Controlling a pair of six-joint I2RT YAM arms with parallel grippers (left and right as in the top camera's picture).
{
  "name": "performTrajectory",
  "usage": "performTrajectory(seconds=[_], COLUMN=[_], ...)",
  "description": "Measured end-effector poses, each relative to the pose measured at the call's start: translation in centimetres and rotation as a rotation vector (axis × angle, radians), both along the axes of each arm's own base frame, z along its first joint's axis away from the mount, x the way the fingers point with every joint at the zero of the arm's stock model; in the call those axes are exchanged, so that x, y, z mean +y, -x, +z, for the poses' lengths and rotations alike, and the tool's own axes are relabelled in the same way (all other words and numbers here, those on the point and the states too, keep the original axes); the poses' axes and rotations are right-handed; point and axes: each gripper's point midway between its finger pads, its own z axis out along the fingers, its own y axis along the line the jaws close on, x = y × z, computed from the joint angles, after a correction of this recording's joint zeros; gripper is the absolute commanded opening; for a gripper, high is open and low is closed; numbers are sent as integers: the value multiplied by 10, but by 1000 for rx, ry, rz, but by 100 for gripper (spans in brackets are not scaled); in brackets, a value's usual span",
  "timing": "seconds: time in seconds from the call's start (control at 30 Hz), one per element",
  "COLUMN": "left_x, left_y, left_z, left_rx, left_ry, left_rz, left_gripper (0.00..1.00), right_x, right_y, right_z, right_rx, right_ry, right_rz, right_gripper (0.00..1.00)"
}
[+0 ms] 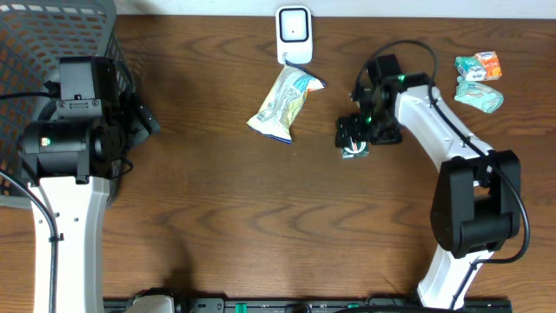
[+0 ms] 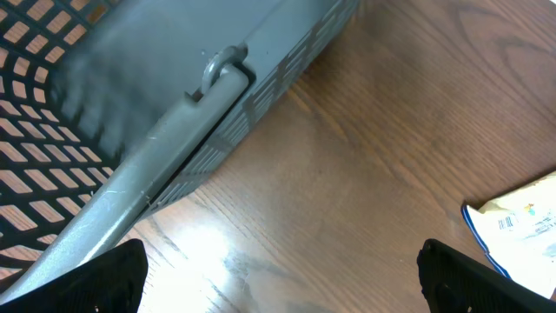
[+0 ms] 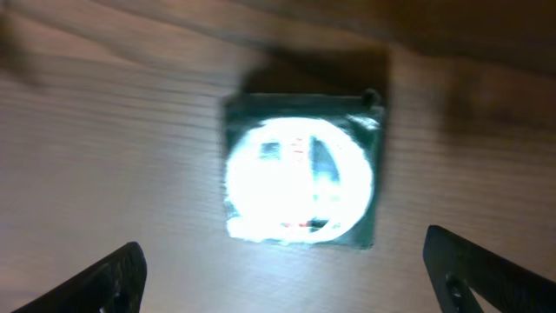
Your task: Scan the item barcode
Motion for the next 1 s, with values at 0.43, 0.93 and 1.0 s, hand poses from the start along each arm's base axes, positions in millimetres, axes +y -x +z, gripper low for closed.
performTrajectory(seconds=[0.43, 0.93, 1.0], left_x=[0, 0, 0], left_y=[0, 0, 0], left_z=[0, 0, 0], left_rx=[0, 0, 0], left_ry=[0, 0, 0], left_rz=[0, 0, 0], left_gripper=[98, 98, 98], right_x=[26, 15, 14], right_y=[10, -13, -19], right_z=[31, -5, -5], right_rx=[128, 245, 230], right_ry=[-160, -146, -159], right_rz=[-168, -1031, -1071], right_gripper=[99, 97, 96])
